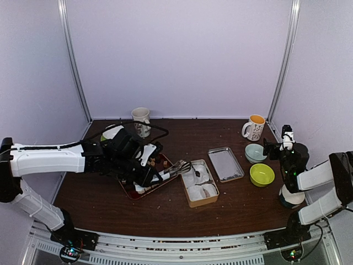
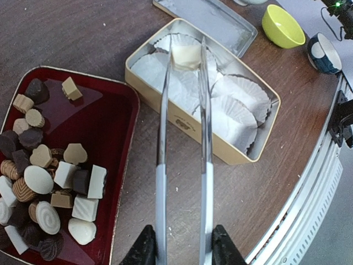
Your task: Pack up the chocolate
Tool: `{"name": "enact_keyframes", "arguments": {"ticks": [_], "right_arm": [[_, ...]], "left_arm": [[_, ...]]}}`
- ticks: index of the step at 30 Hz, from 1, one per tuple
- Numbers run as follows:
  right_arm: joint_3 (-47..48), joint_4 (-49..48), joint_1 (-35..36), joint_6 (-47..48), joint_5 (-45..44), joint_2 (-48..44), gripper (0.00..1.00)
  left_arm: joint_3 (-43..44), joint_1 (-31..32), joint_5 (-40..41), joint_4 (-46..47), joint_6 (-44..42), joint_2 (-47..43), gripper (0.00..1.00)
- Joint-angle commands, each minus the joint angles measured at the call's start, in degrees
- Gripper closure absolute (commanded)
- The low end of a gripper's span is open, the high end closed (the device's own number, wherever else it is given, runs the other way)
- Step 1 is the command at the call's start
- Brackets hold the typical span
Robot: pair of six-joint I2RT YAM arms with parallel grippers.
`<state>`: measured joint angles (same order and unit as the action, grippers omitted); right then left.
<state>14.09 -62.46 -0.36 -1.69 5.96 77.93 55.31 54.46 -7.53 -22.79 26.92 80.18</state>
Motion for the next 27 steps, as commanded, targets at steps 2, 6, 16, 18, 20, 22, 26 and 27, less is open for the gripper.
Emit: {"name": "enact_keyframes", "arguments": {"ticks": [2, 6, 16, 18, 20, 22, 26, 27], "right_arm": [[-0.4, -1.5, -0.1, -0.2, -0.7, 0.2, 0.0], [-0.3, -1.5, -0.1, -0.2, -0.7, 0.2, 0.0], [-0.3, -1.5, -0.1, -0.2, -0.7, 0.2, 0.0], [-0.3, -1.5, 0.0, -0.2, -0.6, 0.2, 0.0], [-0.3, -1.6, -0.1, -0.2, -0.7, 0.2, 0.0], [-0.3, -1.5, 0.0, -0.2, -0.7, 0.2, 0.0], [-0.4, -1.5, -0.1, -0.2, -0.6, 0.2, 0.0], [-0.3, -1.5, -0.1, -0.2, -0.7, 0.2, 0.0]], "left_arm": [[1.9, 0.3, -0.5, 1.5, -0.4, 0.8, 0.73], [2.0, 0.3, -0.3, 1.4, -0.3, 1.3, 0.72], [3.2, 0.3, 1.8, 1.1, -0.5, 3.0, 0.72], [3.5, 0.3, 2.4, 0.9, -0.2, 3.3, 0.72], [3.6, 0.3, 2.5, 0.9, -0.1, 3.5, 0.68], [3.5, 0.3, 2.7, 0.9, -0.1, 3.5, 0.64], [3.7, 0.3, 3.2, 0.4, -0.1, 3.4, 0.57], [3.6, 0.3, 3.2, 0.4, 0.0, 3.3, 0.57]]}}
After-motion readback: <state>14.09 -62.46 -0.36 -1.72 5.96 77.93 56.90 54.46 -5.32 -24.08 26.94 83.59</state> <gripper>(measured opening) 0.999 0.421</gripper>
